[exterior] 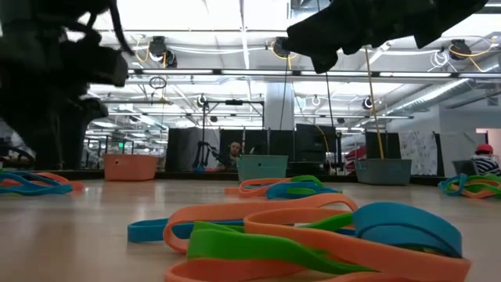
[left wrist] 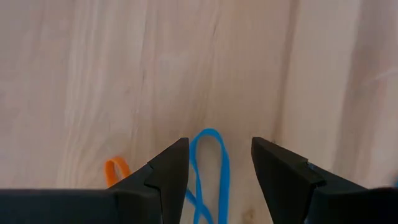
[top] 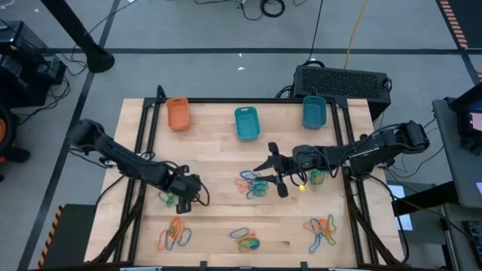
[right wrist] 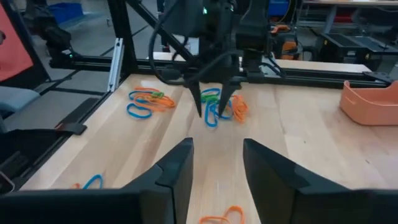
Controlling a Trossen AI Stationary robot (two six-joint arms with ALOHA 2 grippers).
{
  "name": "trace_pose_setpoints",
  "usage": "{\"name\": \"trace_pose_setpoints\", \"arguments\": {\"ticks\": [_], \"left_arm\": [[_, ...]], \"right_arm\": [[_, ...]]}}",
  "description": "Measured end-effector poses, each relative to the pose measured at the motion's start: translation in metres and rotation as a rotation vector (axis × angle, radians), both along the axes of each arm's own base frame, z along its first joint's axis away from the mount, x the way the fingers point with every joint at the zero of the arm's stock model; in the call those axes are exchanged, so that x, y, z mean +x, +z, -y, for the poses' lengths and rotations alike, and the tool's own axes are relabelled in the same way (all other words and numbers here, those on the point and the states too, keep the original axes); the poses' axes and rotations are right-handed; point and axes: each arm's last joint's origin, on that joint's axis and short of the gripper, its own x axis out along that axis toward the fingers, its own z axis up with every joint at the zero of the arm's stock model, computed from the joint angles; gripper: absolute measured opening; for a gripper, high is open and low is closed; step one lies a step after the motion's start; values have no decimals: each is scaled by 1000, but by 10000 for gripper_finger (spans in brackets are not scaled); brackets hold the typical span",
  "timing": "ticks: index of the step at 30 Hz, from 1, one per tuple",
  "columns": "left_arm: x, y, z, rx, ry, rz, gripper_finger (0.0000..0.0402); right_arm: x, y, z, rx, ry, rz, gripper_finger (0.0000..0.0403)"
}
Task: Sort rubber bands into baskets
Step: Put the blue rubber band into the light blue bin
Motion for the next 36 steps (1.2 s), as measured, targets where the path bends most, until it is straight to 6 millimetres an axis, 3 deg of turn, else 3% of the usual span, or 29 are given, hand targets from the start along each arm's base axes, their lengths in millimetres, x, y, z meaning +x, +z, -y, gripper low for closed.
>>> {"name": "trace_pose_setpoints", "arguments": {"ticks": [11,21,27,33,36], "left_arm": [[4,-20,1,35,27,-47,182],[4,-22,4,40,18,-57,170],[5,-24,5,37,16,-58,120],[6,-24,5,30,15,-48,24],[7,-24,5,31,16,-40,10]], "right_arm": [[-1,-1,-7,1,24,-8,130],[-1,-1,-7,0,22,-8,130],[-3,-8,-2,-21,11,-86,130],[-3,-9,-1,-11,3,-100,130],[-3,-10,-1,-15,4,-106,130]]}}
